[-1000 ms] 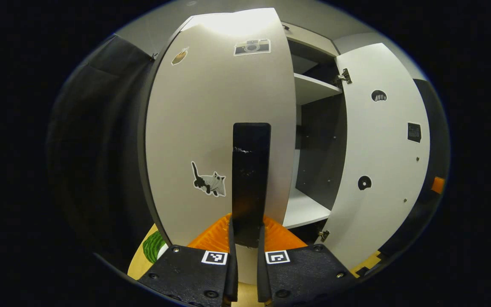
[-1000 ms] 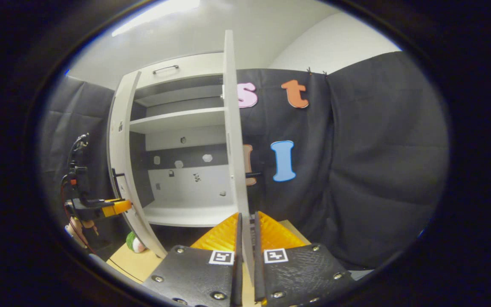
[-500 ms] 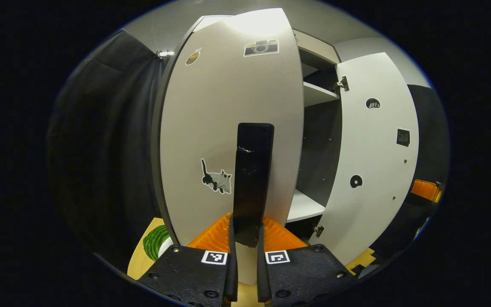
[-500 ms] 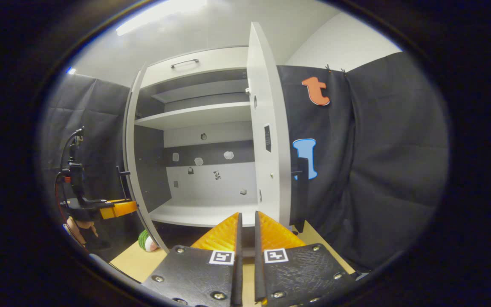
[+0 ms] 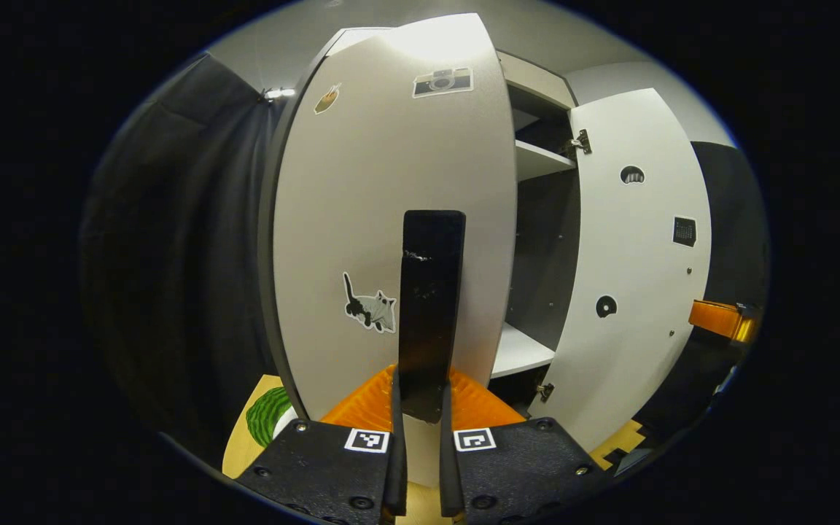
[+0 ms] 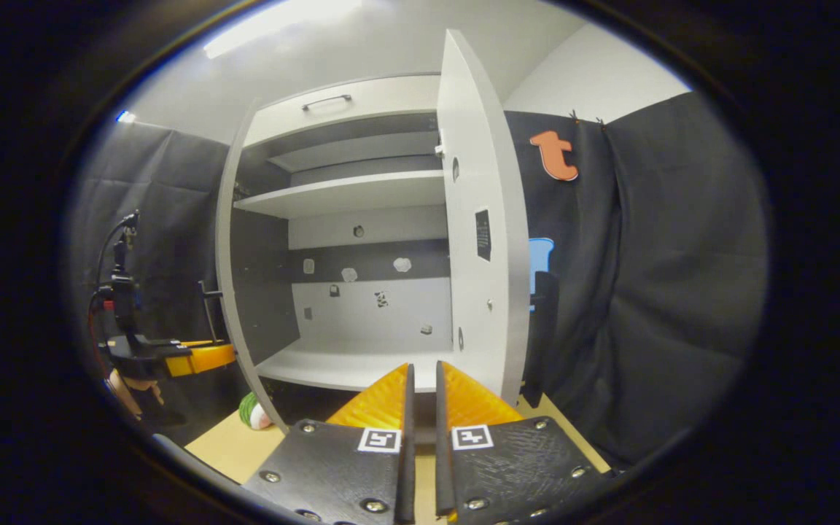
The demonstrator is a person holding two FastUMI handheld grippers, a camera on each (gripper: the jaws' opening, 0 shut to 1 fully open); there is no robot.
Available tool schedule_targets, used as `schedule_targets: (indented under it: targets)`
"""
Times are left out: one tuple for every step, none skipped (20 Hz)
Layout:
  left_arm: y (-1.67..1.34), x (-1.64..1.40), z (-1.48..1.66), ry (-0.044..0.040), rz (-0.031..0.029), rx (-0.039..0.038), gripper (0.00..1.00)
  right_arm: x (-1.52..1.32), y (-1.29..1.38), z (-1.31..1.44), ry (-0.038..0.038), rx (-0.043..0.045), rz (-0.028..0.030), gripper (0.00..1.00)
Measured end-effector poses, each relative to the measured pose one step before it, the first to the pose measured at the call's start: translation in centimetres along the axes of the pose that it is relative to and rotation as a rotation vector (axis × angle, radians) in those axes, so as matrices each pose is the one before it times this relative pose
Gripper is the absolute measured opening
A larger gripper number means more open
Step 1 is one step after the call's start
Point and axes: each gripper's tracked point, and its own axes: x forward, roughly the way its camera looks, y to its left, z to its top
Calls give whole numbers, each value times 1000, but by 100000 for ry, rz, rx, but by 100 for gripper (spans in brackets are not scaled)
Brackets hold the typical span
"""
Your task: Open the right door of the double-door shoe cabinet with the right hand, and open the left door with the left hand.
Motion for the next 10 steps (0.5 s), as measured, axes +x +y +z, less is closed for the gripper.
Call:
schedule_targets:
  targets:
    - [9, 24, 3, -71, -129, 60, 18, -49, 86, 70, 78, 60, 480, 11]
    - [20, 17, 24, -11, -111, 66, 18, 205, 1, -127, 111, -16, 336, 11]
    - [-8, 23, -34, 119, -147, -101, 18, -43, 22, -91, 260, -44, 429, 11]
    - [1, -33, 11, 65, -97, -187, 18, 124, -35, -41, 231, -207, 330, 11]
    - [11, 31, -9, 84, -150, -195, 18, -54, -66, 0, 250, -379, 227, 11]
    - [-13, -12, 6, 23, -110, -40, 18, 77, 48, -85, 326, -418, 199, 11]
    - [15, 6, -44, 89, -89, 108, 18, 32, 63, 11, 282, -314, 366, 11]
    - [33, -42, 39, -107, -11, 22, 18, 289, 138, -43, 97, -240, 471, 11]
    - [12, 24, -16, -40, -79, -80, 18, 219, -31, 11, 39, -197, 402, 11]
    - [-26, -40, 2, -7, -105, -252, 18, 43, 7, 16, 61, -161, 331, 11]
